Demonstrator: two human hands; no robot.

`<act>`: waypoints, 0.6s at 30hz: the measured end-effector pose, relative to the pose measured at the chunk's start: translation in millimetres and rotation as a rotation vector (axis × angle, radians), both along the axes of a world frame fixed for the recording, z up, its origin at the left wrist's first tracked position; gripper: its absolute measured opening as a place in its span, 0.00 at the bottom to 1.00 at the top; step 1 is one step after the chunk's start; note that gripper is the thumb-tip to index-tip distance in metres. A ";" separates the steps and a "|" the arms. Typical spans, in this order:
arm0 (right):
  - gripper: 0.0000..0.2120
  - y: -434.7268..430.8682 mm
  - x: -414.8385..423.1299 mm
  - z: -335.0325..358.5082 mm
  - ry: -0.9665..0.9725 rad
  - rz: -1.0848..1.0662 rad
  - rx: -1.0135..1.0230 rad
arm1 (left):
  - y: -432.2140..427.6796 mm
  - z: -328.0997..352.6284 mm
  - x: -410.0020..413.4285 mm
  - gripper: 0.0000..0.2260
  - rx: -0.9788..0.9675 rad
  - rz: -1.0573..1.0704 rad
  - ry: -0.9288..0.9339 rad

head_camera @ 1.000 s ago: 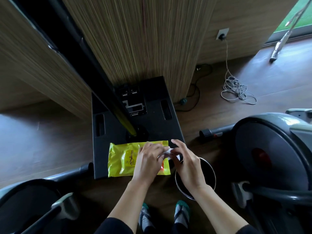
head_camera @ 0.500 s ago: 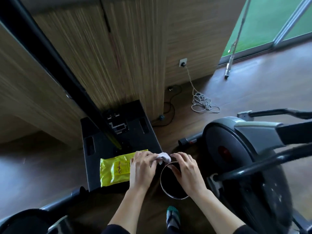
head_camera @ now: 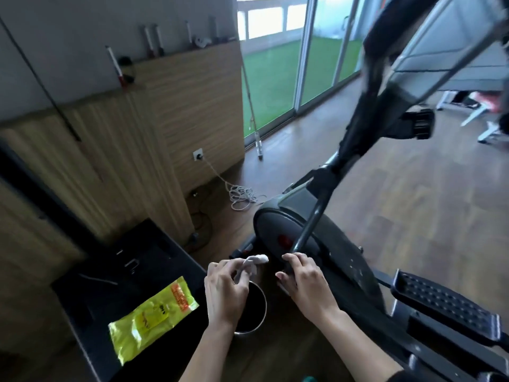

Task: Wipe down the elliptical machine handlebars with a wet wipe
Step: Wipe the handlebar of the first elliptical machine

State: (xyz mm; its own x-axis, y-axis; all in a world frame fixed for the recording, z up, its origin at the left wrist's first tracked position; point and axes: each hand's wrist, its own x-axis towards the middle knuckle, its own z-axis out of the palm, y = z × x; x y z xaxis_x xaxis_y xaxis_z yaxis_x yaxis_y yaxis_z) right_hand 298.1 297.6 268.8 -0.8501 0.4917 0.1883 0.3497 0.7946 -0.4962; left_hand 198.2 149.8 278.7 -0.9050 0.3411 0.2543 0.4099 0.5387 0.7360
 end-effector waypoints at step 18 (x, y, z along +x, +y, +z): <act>0.26 118.0 80.0 189.6 0.438 -0.105 0.043 | 142.2 198.6 75.0 0.05 0.579 -0.038 0.307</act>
State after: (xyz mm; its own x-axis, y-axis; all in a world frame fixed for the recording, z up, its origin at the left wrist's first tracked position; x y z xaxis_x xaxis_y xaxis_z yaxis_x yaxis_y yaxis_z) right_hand 378.1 415.5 458.4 -0.6320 0.5546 0.5413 0.1937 0.7894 -0.5826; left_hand 273.2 292.0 477.2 -0.7522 0.1017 0.6511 0.6583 0.0720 0.7493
